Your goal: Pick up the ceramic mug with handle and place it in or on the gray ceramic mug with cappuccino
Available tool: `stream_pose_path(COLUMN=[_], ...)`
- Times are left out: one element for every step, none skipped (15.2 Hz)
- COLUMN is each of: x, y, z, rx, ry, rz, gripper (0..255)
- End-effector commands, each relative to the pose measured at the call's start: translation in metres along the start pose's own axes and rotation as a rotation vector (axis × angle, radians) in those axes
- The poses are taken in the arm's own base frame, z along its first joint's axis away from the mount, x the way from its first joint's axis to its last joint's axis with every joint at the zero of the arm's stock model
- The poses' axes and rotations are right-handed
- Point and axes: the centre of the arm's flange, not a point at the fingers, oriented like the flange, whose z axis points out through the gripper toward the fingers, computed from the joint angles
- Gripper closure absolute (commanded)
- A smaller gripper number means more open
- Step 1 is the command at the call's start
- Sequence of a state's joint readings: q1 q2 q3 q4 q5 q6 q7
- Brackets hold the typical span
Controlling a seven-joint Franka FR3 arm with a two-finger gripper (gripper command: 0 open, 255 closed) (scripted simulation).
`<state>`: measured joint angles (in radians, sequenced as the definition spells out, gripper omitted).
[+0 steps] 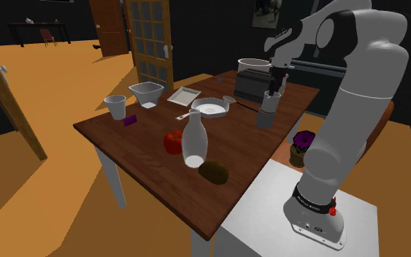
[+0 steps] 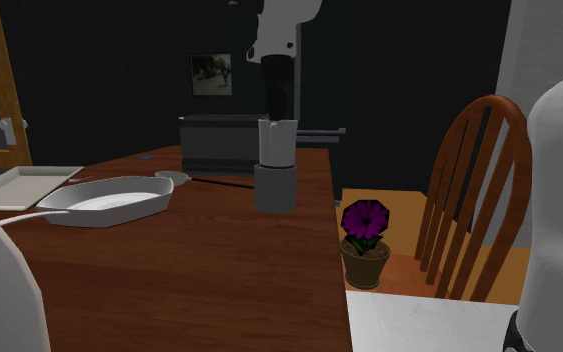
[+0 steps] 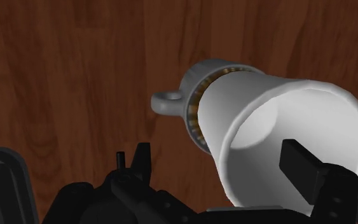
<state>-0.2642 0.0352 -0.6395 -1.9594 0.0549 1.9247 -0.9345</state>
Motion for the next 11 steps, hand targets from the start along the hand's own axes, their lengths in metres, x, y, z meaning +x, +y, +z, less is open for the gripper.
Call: stream_pose_path(x=[-0.001, -0.001, -0.001, -0.001, -0.001, -0.001, -0.001, -0.001, -0.001, -0.001, -0.001], y=[-0.001, -0.001, -0.001, -0.001, -0.001, -0.001, -0.001, -0.001, -0.001, -0.001, -0.001], z=[-0.021, -0.034, -0.045, -0.045, -0.045, -0.045, -0.045, -0.045, -0.045, -0.045, -0.045], rx=[0.0, 0.0, 0.0, 0.0, 0.0, 0.0, 0.0, 0.0, 0.0, 0.0, 0.0], ry=[0.0, 0.0, 0.0, 0.0, 0.0, 0.0, 0.0, 0.0, 0.0, 0.0, 0.0], rz=[0.0, 0.0, 0.0, 0.0, 0.0, 0.0, 0.0, 0.0, 0.0, 0.0, 0.0], gripper=[0, 0, 0, 0, 0, 0, 0, 0, 0, 0, 0])
